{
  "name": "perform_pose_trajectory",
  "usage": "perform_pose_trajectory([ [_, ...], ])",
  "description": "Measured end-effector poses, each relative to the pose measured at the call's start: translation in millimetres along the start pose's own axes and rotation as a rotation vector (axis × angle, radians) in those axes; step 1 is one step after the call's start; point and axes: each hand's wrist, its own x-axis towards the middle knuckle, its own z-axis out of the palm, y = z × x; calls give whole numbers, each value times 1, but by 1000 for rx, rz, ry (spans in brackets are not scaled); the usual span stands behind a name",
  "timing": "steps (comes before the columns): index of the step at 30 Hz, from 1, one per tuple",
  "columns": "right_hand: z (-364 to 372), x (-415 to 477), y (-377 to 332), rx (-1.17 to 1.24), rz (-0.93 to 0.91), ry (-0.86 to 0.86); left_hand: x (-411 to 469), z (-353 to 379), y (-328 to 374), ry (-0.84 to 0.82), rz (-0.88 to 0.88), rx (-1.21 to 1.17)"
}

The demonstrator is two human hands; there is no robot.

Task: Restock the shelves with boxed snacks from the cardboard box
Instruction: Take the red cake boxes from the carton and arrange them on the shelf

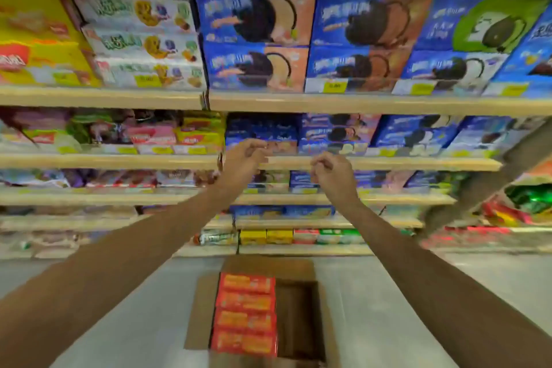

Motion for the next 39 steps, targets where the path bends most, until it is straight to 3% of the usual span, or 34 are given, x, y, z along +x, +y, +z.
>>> perform_pose_trajectory([
  [4, 21, -40, 90, -9, 283, -85, -16, 7, -106, 0, -320, -10],
  [7, 41, -76, 158, -32, 477, -141, -35, 18, -189, 6, -538, 115],
  [10, 60, -111, 231, -86, 628, -231, -62, 26, -270, -42, -705, 192],
  [13, 84, -140, 302, -163, 772, -271, -90, 32, -369, 16, -832, 293],
  [16, 121, -167, 380, -376, 811, -392, -111, 48, -444, 47, -947, 344],
  [18, 145, -185, 418, -375, 877, -430, -123, 56, -490, 72, -996, 400],
  [23, 192, -225, 497, -430, 994, -354, -165, 76, -601, 196, -1172, 326],
  [25, 204, -239, 526, -430, 1062, -322, -173, 80, -630, 269, -1204, 338],
  [28, 211, -251, 561, -482, 1111, -270, -173, 77, -667, 378, -1100, 413],
  [33, 217, -258, 611, -806, 977, -175, -154, 60, -720, 478, -1020, 666],
  [36, 225, -260, 622, -866, 893, -156, -139, 44, -738, 602, -1026, 575],
  [39, 228, -257, 629, -898, 819, -17, -127, 33, -742, 658, -1034, 470],
])
